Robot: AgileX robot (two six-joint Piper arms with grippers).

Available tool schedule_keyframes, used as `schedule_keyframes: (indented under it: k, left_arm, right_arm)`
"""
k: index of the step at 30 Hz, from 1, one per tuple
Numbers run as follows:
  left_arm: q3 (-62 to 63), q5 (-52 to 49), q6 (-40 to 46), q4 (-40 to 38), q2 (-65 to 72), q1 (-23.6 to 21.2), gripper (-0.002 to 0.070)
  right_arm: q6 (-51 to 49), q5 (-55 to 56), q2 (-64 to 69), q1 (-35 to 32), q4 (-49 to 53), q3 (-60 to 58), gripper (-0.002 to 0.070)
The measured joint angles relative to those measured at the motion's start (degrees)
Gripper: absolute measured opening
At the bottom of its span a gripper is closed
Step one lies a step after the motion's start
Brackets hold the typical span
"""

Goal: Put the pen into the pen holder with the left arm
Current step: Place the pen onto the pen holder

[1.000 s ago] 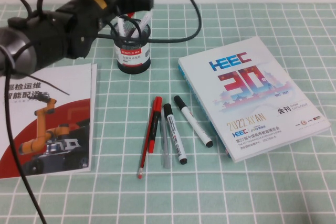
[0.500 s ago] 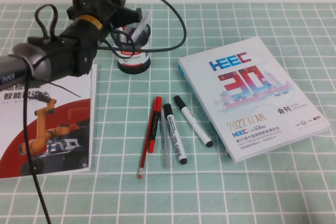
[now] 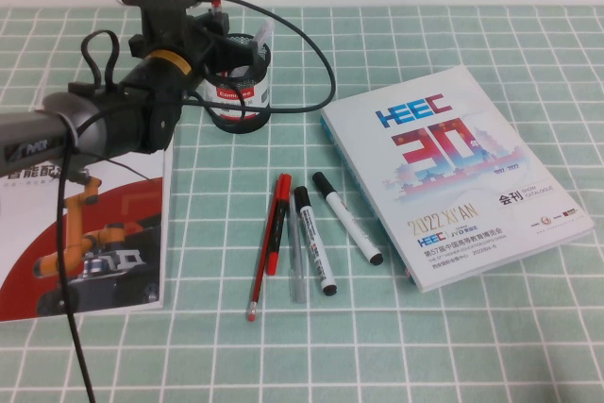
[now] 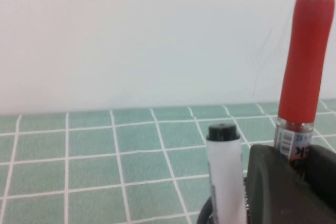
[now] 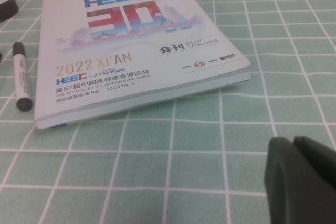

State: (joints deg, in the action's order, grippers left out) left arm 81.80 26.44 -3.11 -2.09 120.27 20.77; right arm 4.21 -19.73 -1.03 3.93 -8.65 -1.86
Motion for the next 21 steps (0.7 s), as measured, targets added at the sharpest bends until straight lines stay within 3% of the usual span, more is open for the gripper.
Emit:
schedule_keyframes:
  k: [8,17,21]
  left_arm:
    - [0.0,-0.1,0.3,-0.6,0.1,-0.4,0.0076]
    - [0.0,-0.7,0.6,-3.7,0.1,-0.4,0.0232]
    - [0.0,-0.8,1.1,-7.0,0.1,-0.4,0.0256]
  right_arm:
    - [0.0,0.0,0.0,0.0,0.0,0.0,-0.0020]
    - [0.0,0.0,0.0,0.0,0.0,0.0,-0.0020]
    - [0.0,0.0,0.0,0.0,0.0,0.0,-0.0020]
